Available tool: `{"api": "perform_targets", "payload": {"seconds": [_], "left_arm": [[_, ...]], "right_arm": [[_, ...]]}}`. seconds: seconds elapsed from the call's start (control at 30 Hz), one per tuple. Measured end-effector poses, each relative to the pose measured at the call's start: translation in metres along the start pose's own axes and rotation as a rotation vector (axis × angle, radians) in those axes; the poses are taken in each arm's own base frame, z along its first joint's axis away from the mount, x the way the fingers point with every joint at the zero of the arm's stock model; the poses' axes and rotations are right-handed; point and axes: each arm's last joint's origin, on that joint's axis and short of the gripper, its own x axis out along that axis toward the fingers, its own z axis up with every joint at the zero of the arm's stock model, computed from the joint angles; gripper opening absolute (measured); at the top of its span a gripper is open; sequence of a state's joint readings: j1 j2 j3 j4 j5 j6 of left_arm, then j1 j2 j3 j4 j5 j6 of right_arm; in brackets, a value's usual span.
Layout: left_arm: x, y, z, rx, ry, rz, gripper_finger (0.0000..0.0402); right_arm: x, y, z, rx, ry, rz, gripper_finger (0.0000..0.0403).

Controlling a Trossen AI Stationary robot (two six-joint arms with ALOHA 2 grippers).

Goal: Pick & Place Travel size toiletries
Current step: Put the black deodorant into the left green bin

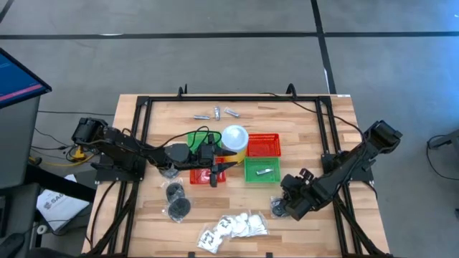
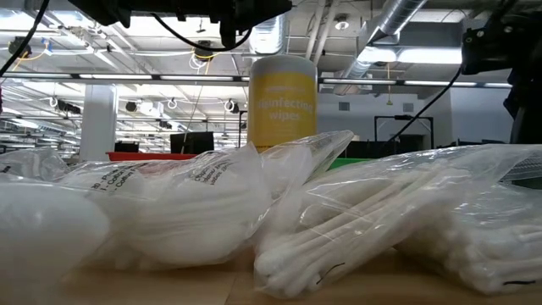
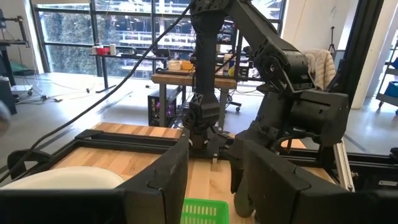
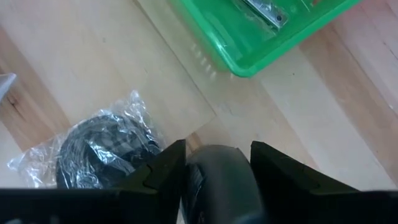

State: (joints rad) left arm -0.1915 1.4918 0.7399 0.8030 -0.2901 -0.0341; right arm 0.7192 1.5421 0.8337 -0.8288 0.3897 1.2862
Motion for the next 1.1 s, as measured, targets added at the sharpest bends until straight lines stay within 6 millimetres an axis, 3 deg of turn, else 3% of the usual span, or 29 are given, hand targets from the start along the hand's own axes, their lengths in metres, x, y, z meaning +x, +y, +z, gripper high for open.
{"api": "perform_targets", "payload": {"seconds": [0.17, 0.37, 0.87, 0.93, 1.1], "left_arm": [[0.0000, 0.0001, 0.0000, 0.000, 0.000, 0.000, 0.0145], [0.0000, 0.0001, -0.0001, 0.000, 0.001, 0.000, 0.0145], [0.0000, 0.0001, -0.0002, 0.000, 0.002, 0.000, 0.0145], [0.0000, 0.0001, -0.0002, 0.000, 0.002, 0.000, 0.0145], [0.0000, 0.0001, -0.0003, 0.000, 0.003, 0.000, 0.0145]], "right_arm": [[-0.0006, 0.0006, -0.0035, -0.014, 0.002, 0.001, 0.0162], [-0.0007, 0.0004, -0.0034, -0.012, 0.000, -0.001, 0.0129], [-0.0005, 0.0003, -0.0030, -0.017, -0.011, -0.005, 0.0121], [-0.0003, 0.0003, -0.0031, -0.018, -0.008, -0.005, 0.0141], [-0.0001, 0.0007, -0.0044, -0.056, 0.033, 0.009, 0.0253]]}}
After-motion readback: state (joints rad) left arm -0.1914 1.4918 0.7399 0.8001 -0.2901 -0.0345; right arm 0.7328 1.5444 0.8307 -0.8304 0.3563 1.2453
